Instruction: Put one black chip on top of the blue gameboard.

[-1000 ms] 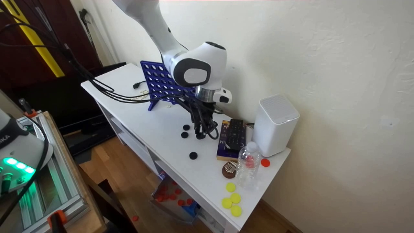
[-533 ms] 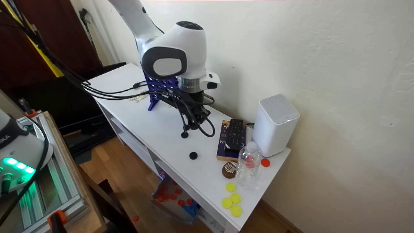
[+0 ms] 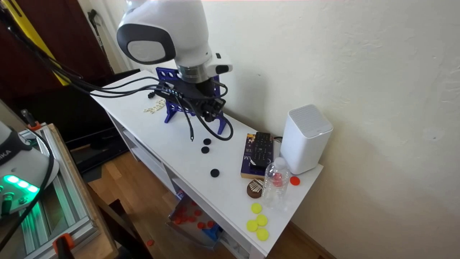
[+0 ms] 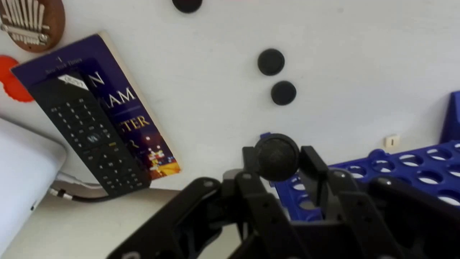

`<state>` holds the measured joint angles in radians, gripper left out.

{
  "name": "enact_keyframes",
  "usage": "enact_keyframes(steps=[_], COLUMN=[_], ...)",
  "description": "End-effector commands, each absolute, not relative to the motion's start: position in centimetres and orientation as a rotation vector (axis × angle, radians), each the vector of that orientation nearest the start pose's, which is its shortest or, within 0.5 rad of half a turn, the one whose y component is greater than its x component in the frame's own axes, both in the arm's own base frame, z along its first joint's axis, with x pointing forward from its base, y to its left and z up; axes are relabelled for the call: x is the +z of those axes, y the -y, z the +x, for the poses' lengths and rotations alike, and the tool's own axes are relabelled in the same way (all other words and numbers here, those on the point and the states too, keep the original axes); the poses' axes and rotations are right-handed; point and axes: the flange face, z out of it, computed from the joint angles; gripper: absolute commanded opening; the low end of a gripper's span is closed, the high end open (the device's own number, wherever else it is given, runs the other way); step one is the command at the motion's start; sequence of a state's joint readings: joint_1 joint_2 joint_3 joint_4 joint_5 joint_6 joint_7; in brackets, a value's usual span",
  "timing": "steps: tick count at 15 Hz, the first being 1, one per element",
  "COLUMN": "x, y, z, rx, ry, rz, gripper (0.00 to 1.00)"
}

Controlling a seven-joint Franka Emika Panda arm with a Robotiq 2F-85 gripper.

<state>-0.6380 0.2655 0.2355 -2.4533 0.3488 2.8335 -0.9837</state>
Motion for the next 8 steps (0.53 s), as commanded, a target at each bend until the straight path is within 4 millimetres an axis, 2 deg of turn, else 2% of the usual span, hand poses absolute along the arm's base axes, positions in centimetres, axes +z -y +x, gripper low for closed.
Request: enact_keyframes(steps=[1,4,8], x=[23.7,25.6,26.7], y=[19.0,18.1,17.4], z=[44.8,45.9,46.1], rx=[-0.461,-0.597,-0.679], ry=[0.44,0.484,0.544], rz=[-2.96,-2.881,-2.8], gripper=[0.1,0.1,0.1])
